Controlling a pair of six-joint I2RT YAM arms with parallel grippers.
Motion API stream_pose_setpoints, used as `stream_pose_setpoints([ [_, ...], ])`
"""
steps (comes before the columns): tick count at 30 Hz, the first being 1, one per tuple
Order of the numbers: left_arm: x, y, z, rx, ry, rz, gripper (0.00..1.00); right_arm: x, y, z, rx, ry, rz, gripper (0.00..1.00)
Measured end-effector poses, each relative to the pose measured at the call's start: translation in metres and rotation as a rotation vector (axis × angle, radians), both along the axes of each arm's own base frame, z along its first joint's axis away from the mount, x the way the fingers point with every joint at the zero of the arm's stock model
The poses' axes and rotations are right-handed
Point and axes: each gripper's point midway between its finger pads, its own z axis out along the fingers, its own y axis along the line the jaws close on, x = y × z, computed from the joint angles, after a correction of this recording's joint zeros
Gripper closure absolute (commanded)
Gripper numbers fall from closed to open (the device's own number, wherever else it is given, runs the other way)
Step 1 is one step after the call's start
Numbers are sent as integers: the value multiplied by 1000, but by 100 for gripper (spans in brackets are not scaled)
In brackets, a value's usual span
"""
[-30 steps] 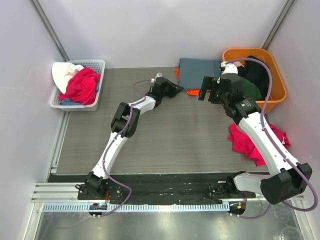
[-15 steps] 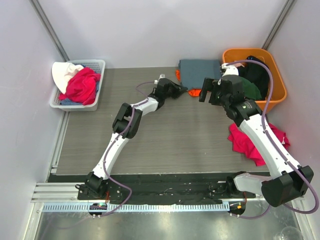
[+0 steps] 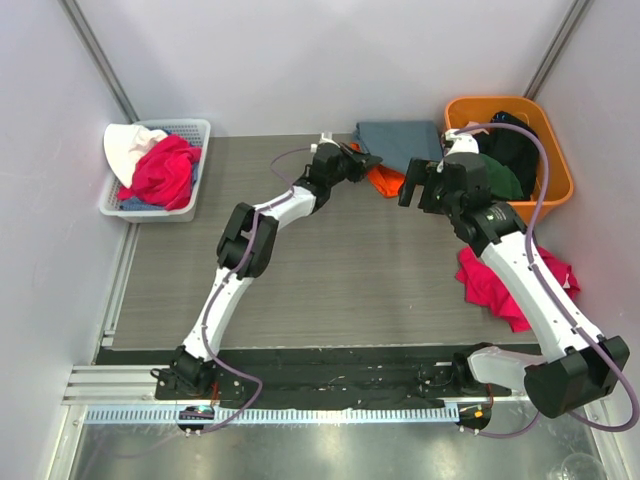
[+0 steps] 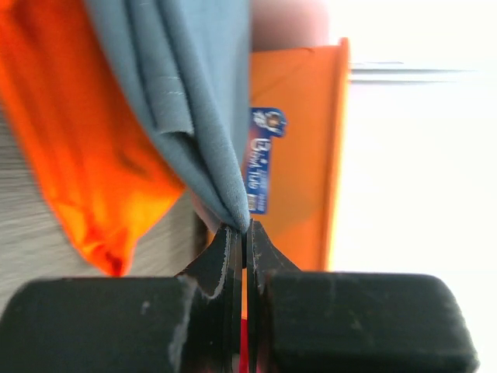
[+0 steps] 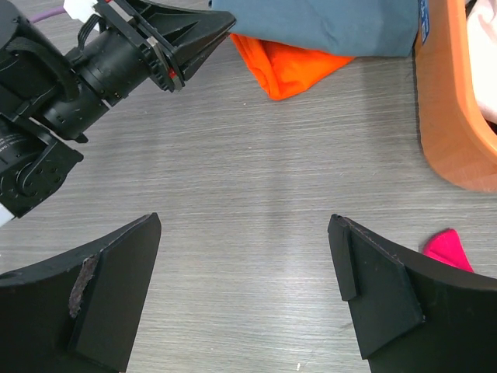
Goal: Fold and stack the t-shirts
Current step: Neatly place the folded tshirt to the corner
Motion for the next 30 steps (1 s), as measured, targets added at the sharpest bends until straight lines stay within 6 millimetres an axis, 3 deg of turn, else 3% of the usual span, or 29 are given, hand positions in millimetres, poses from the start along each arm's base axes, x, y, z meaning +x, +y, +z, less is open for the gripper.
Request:
stream_pose_setpoints([
  [4, -5, -7, 9, -15, -17, -11, 100, -1, 0, 3, 5, -8, -1, 1],
  [16, -40, -44, 4, -31, -4, -75, 100, -8, -3, 7, 6, -10, -2, 1],
  [19, -53, -46, -19, -15, 28, -87, 76, -8, -3, 7, 6, -9, -2, 1],
  [20, -59, -44, -29, -7, 44, -89, 60, -8, -3, 7, 6, -9, -2, 1],
  [22, -71, -38, -52, 9, 87, -90, 39, -8, -3, 7, 6, -9, -2, 1],
  [25, -93, -22, -84, 46, 153, -90, 17, -8, -3, 6, 6, -7, -4, 1],
  [30, -125, 5, -52, 28, 135, -93, 10, -8, -5, 5, -3, -8, -13, 1],
])
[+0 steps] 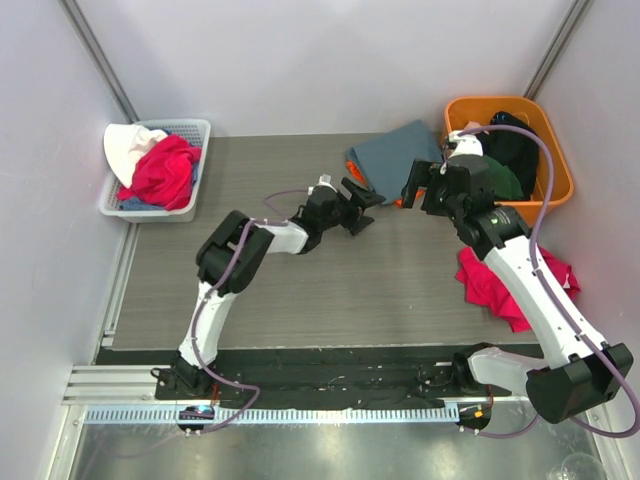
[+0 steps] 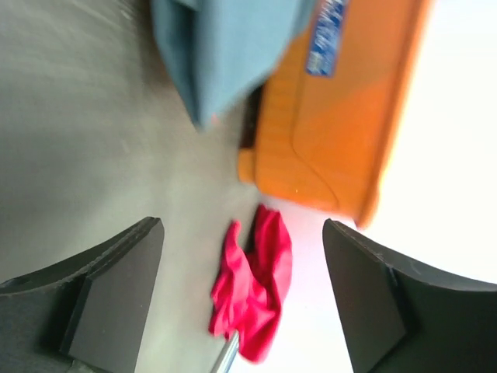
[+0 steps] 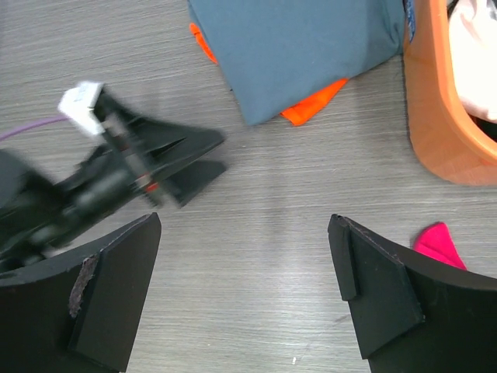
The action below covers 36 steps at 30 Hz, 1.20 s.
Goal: Fold and stack the t-shirts
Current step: Neatly place the folded tshirt to the corner
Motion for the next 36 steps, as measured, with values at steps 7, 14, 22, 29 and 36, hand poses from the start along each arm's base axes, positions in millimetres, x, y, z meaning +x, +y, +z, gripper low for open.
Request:
stream_pose_setpoints([
  [7, -46, 48, 54, 81, -74, -18, 6, 27, -2, -33, -79, 58, -27, 0],
  [14, -96, 97, 104, 223, -161, -50, 2, 76, 8, -119, -148, 231, -48, 0],
  [22, -139, 149, 138, 334, -215, -23, 0, 131, -7, -167, -115, 272, -129, 0],
  [29, -159, 189, 134, 407, -190, 24, 0, 151, -22, -201, -50, 315, -153, 1],
  [36, -172, 216, 123, 463, -145, 56, 0, 157, 12, -227, 101, 354, -77, 2],
])
